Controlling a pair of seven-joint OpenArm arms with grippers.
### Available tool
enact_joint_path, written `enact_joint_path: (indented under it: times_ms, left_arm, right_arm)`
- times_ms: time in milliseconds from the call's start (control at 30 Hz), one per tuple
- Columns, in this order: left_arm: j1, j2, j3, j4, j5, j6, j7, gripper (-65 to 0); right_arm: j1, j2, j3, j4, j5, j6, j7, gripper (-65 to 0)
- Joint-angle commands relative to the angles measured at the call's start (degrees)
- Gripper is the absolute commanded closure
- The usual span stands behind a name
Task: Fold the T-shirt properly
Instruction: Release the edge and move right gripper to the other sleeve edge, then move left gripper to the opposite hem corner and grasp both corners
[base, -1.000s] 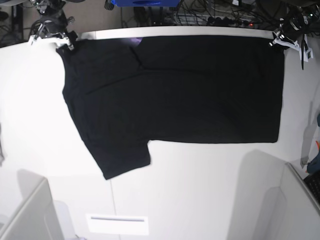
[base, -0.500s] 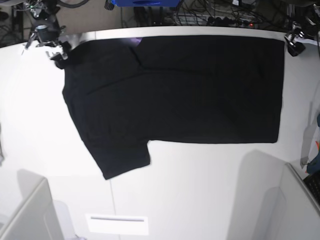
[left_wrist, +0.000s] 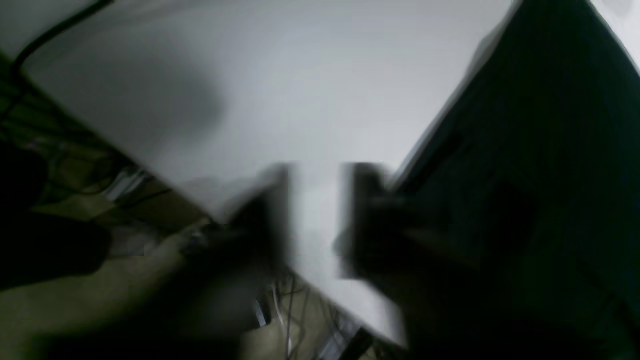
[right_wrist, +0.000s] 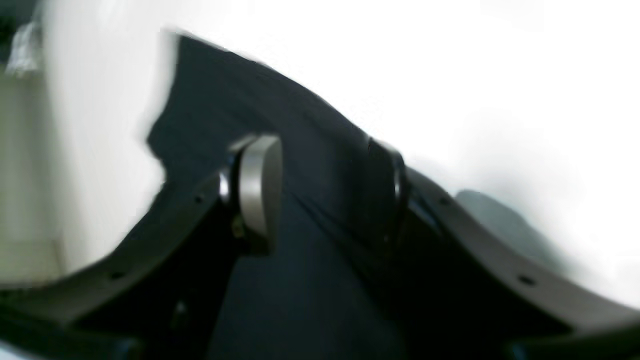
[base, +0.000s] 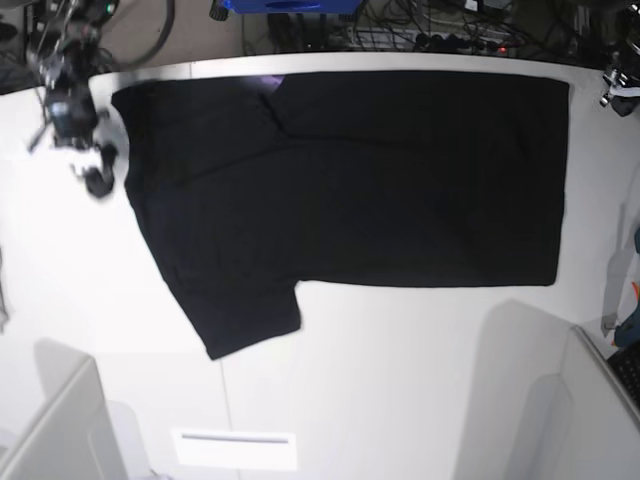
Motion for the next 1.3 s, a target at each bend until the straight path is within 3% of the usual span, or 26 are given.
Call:
enact_joint_path:
  times_ms: [0, 133, 300, 400, 533, 633, 767, 967, 1167, 1267]
  left_arm:
    - [0.01, -0.87, -0.28, 0.9, -0.83, -0.21, -0.75, 0.0]
    - [-0.34, -0.87, -0.2, 0.99, -0.83, -0.3, -0.75, 0.0]
    - [0.1, -1.05, -0.28, 0.99, -0.83, -0.3, -1.01, 0.0]
    - [0.18, -2.36, -0.2, 0.9, -0.83, -0.3, -0.75, 0.0]
    - [0.18, -2.72, -0.28, 0.9, -0.83, -0.3, -0.75, 0.0]
    - [0.18, -2.72, -0.28, 0.9, -0.83, -0.3, -0.75, 0.0]
    - [0.18, -2.72, -0.2, 0.9, -0.83, -0.3, -0.75, 0.0]
    - [0.18, -2.72, -0.2, 0.9, -0.83, -0.3, -0.75, 0.0]
    - [0.1, -2.72, -0.2, 0.72, -0.83, -0.3, -0.75, 0.0]
    - [0.01, -2.72, 0.33, 0.55, -0.75, -0.21, -0.75, 0.0]
  right_arm:
    - [3.33, 2.19, -1.56, -1.06, 0.48, 0.4, 0.16, -26.3]
    - [17.49, 7.73, -10.44, -14.42, 0.48, 0.4, -1.69, -26.3]
    - [33.05, 10.9, -19.76, -34.12, -0.75, 0.32, -1.43, -26.6]
    - [41.58, 10.9, -24.94, -43.88, -8.57, 0.32, -1.34, -30.2]
    - [48.87, 8.88, -26.26, -52.58, -19.3, 0.84, -0.2, -37.8]
    - [52.04, 8.17, -26.61, -57.5, -23.6, 2.69, 2.27, -38.1]
    - [54.85, 7.73, -26.61, -64.45, -24.04, 11.66, 2.18, -37.7]
    - [54.67, 5.8, -27.05, -66.38, -24.13, 11.83, 2.18, -37.7]
    - [54.23, 5.36, -32.24, -66.38, -23.95, 11.75, 2.79, -36.8]
    - [54.23, 5.36, -31.54, -66.47, -23.95, 11.75, 4.29, -26.7]
